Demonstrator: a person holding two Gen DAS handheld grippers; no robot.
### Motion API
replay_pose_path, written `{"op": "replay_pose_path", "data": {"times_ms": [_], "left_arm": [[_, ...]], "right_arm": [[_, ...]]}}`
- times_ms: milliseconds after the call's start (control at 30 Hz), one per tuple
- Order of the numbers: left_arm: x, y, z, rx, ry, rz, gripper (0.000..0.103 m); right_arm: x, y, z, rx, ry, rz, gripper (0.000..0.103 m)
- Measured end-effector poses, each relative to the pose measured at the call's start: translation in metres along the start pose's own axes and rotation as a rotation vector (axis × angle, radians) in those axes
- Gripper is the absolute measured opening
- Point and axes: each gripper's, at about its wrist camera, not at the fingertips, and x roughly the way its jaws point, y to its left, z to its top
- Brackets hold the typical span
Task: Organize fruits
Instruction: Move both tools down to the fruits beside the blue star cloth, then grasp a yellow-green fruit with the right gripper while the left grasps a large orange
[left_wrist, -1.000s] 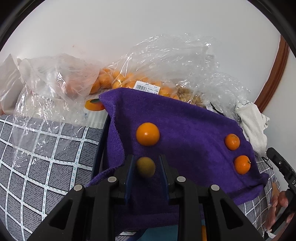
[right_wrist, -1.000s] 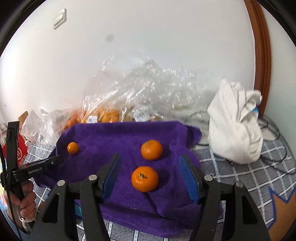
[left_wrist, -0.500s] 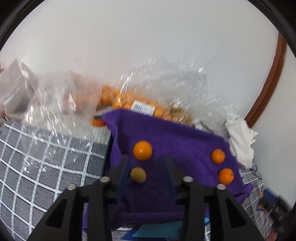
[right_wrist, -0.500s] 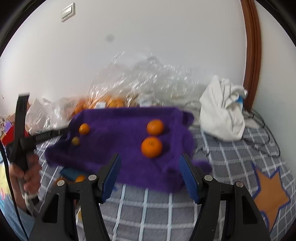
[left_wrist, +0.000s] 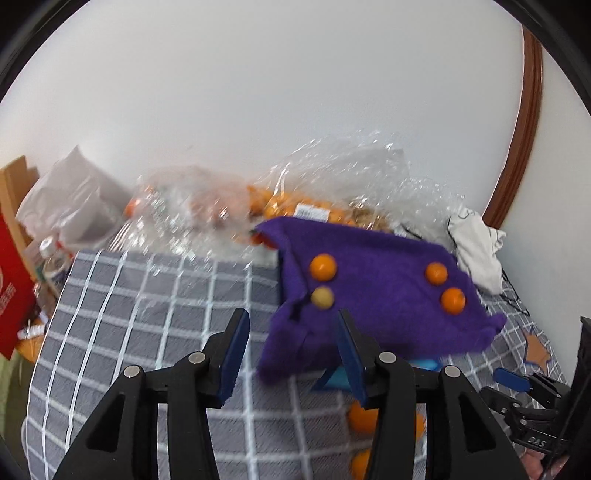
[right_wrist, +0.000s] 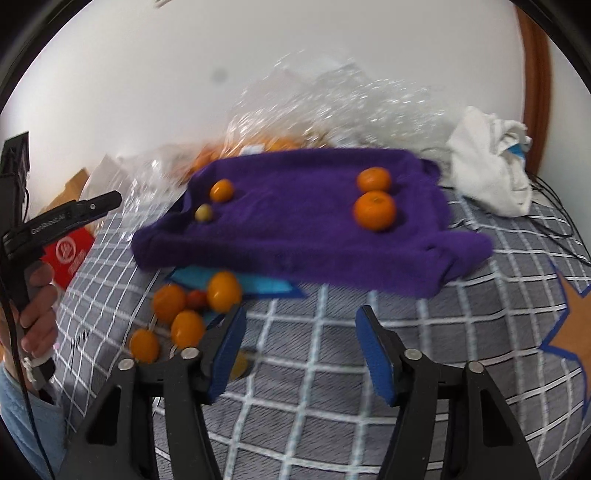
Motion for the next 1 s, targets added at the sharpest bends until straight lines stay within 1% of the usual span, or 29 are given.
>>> {"op": "replay_pose_path", "data": {"times_ms": [33, 100, 200, 300, 400, 433, 467, 533, 633, 733, 833, 867, 1000], "left_arm": [[-0.002, 0.005, -0.006, -0.008, 0.012, -0.001, 0.046], [-0.005, 0.012, -0.015, -0.020, 0.025, 0.002, 0.046], [-0.010, 0.019, -0.029, -0.029, 0.036, 0.007, 0.046], [-0.013, 0.019, -0.041, -0.036, 0.059, 0.000, 0.046], [-0.015, 0.014, -0.052, -0.019, 0.087, 0.004, 0.045], [-0.015, 0.013, -0.055, -0.014, 0.092, 0.006, 0.045], [-0.015, 0.011, -0.058, -0.007, 0.102, 0.008, 0.046], [-0.013, 0.006, -0.063, 0.001, 0.122, -0.006, 0.046], [-0.010, -0.003, -0.069, 0.002, 0.145, -0.047, 0.046], [-0.008, -0.018, -0.077, 0.012, 0.170, -0.098, 0.045], [-0.006, -0.033, -0.084, 0.018, 0.188, -0.177, 0.046], [-0.005, -0.037, -0.087, 0.021, 0.198, -0.190, 0.046], [0.004, -0.050, -0.096, 0.031, 0.227, -0.188, 0.046]], "right_arm": [[0.003, 0.005, -0.003, -0.012, 0.009, 0.013, 0.054], [0.006, 0.017, -0.013, -0.042, 0.017, 0.041, 0.053], [0.012, 0.030, -0.023, -0.070, 0.033, 0.060, 0.052], [0.021, 0.039, -0.027, -0.085, 0.056, 0.068, 0.047], [0.032, 0.044, -0.031, -0.094, 0.086, 0.054, 0.036], [0.033, 0.044, -0.032, -0.094, 0.093, 0.050, 0.029], [0.035, 0.044, -0.032, -0.097, 0.087, 0.042, 0.027], [0.032, 0.044, -0.033, -0.095, 0.077, 0.044, 0.027], [0.021, 0.036, -0.035, -0.094, 0.038, 0.025, 0.027], [0.007, 0.016, -0.036, -0.076, -0.001, -0.028, 0.027], [-0.003, -0.002, -0.035, -0.060, -0.020, -0.083, 0.027], [-0.005, -0.009, -0.035, -0.056, -0.026, -0.101, 0.027], [-0.008, -0.032, -0.039, -0.025, -0.014, -0.109, 0.027]]}}
